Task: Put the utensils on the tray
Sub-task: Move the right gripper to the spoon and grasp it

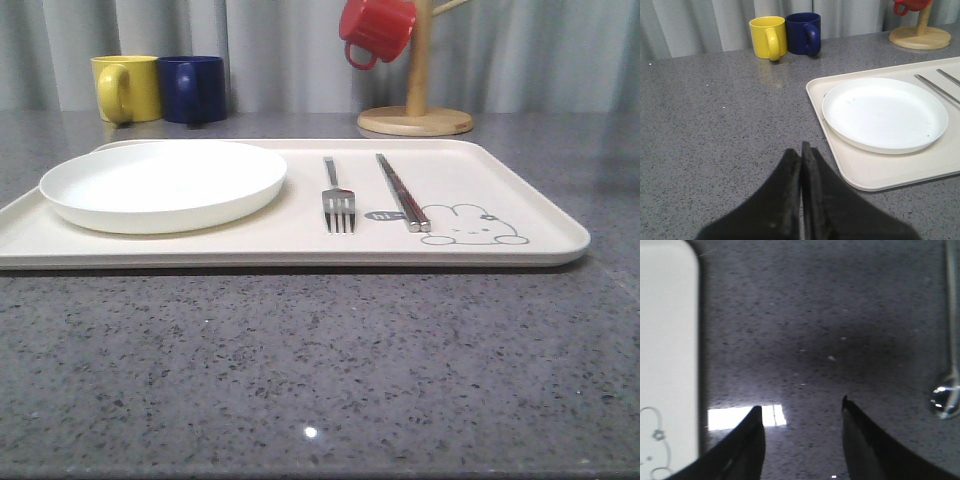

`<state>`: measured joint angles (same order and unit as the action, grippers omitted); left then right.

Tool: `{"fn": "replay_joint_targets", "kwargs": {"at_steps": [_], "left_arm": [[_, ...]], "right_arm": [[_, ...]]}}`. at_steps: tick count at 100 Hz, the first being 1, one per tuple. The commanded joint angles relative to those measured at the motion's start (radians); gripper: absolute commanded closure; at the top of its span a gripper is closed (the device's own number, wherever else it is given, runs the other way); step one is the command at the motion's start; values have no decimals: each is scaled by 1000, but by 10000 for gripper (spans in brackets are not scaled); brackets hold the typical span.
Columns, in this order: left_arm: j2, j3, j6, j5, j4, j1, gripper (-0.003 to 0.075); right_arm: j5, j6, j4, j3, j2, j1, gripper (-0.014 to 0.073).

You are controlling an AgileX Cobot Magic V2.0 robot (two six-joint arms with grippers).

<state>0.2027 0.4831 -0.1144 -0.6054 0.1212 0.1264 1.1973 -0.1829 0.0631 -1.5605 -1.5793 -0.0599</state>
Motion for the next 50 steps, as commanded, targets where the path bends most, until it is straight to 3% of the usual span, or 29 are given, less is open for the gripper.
{"fn": "replay_joint_targets", "kwargs": {"at_steps": [1, 24, 50], "left_arm": [[12, 23, 8, 77, 10, 7, 739], [12, 23, 8, 77, 10, 7, 739], [12, 23, 8, 77, 10, 7, 739]], "right_arm": [[-18, 47, 19, -23, 49, 75, 225], [-27, 55, 19, -23, 28, 247, 225], [-86, 98, 19, -23, -65, 334, 225]]}}
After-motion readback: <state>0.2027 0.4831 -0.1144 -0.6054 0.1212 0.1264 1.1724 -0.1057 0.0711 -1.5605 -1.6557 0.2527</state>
